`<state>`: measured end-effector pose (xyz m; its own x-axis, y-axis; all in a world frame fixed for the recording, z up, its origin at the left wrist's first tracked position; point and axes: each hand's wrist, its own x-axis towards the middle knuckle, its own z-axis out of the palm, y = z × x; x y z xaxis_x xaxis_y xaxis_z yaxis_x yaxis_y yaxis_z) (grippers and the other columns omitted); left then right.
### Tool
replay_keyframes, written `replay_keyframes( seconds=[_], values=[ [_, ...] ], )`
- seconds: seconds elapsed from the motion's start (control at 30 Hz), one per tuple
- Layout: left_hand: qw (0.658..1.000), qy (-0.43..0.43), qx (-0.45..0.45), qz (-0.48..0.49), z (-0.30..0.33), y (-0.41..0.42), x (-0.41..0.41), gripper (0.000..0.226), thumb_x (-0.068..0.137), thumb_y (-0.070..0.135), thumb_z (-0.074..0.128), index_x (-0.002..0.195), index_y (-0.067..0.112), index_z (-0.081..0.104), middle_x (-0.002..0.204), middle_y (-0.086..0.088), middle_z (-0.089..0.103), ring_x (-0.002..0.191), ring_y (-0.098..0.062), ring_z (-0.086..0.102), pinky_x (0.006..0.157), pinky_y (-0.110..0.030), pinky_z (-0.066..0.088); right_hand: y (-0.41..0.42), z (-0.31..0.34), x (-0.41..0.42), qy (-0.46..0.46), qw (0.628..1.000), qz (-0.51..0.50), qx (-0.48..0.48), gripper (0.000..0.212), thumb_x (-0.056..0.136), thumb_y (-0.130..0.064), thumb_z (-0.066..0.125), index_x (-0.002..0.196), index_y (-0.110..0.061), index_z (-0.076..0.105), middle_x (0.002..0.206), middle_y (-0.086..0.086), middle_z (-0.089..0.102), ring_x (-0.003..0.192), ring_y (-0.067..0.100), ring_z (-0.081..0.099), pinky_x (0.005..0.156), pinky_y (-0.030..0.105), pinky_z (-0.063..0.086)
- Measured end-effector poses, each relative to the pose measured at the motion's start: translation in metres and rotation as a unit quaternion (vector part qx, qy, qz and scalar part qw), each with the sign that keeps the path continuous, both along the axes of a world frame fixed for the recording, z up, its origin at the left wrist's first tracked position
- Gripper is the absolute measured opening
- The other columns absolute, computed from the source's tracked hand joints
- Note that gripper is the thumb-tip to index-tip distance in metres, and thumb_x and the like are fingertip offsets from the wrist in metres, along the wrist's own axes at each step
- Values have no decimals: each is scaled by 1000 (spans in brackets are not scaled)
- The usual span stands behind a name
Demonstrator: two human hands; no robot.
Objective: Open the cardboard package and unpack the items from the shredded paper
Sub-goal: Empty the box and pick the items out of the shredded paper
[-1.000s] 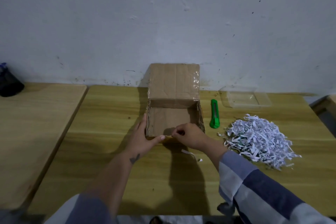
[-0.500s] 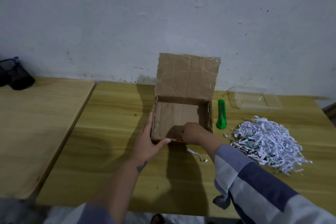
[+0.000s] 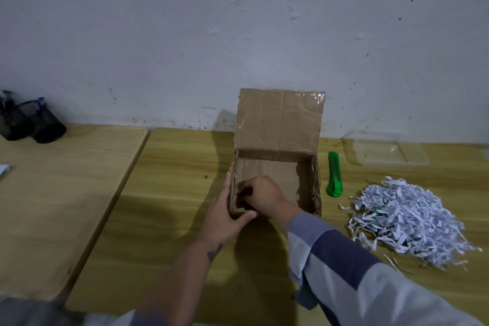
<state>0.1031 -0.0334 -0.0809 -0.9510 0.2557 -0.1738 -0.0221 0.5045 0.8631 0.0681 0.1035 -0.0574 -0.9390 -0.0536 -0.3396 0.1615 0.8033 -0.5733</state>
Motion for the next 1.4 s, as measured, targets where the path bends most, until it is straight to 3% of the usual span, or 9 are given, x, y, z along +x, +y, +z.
replay_keyframes(
  seconds=[0.2, 0.33, 0.5, 0.77, 1.1, 1.2, 1.3, 1.4],
  values=[
    [1000, -14, 15, -1, -1, -1, -4, 109, 76, 34, 79, 150, 45, 0, 148, 15, 35, 129, 0, 33, 103, -21, 31, -7, -4, -13, -4, 997, 25, 77, 18, 82, -23, 63, 99, -21, 69, 98, 5, 70, 89, 23, 65, 73, 35, 54],
    [999, -33, 21, -6, -3, -1, -8, 112, 75, 36, 80, 146, 53, -5, 150, 13, 36, 135, -8, 38, 110, -32, 36, -8, -8, -18, -14, 995, 43, 87, 18, 83, -19, 62, 100, -19, 68, 98, 7, 69, 89, 25, 65, 70, 34, 53],
    [997, -61, 47, -5, -5, -1, -10, 112, 73, 36, 80, 137, 64, -7, 146, 14, 42, 131, -6, 43, 110, -38, 39, -8, -10, -21, -40, 995, 54, 73, 17, 85, -17, 59, 98, -13, 67, 100, 10, 68, 90, 26, 64, 66, 31, 46],
    [998, -58, 32, -12, 1, 0, -9, 112, 74, 42, 78, 136, 67, -12, 149, 16, 37, 134, -8, 40, 111, -39, 38, -6, -13, -19, -25, 999, 25, 31, 22, 85, -11, 60, 105, -14, 68, 102, 9, 69, 92, 25, 65, 78, 36, 53],
    [996, -79, 36, -12, 1, -2, -11, 115, 71, 41, 81, 130, 70, -14, 152, 13, 35, 137, -9, 36, 113, -40, 35, -6, -23, -27, -52, 995, 70, 58, 21, 85, -20, 62, 104, -11, 66, 102, 10, 68, 92, 24, 64, 79, 36, 53],
    [997, -74, 27, -9, 2, 0, -11, 113, 71, 49, 78, 132, 67, -15, 152, 13, 35, 137, -10, 36, 112, -37, 35, 4, -24, -27, -38, 998, 33, -28, 13, 84, -17, 63, 95, -10, 67, 93, 8, 67, 86, 20, 61, 76, 30, 48],
    [997, -70, 22, -4, 2, 2, -12, 111, 66, 61, 75, 128, 73, -15, 155, 11, 29, 140, -15, 34, 111, -45, 36, 21, -18, -22, -26, 989, -44, -137, 5, 86, -13, 62, 82, -16, 65, 86, 4, 65, 88, 17, 58, 79, 26, 46],
    [998, -57, 9, -18, 5, 4, -11, 107, 73, 55, 74, 131, 71, -15, 157, 13, 23, 142, -17, 29, 111, -49, 35, 38, -12, -13, -2, 986, -79, -149, 4, 88, -14, 61, 86, -13, 65, 84, -1, 62, 84, 12, 57, 70, 21, 47]
  ],
)
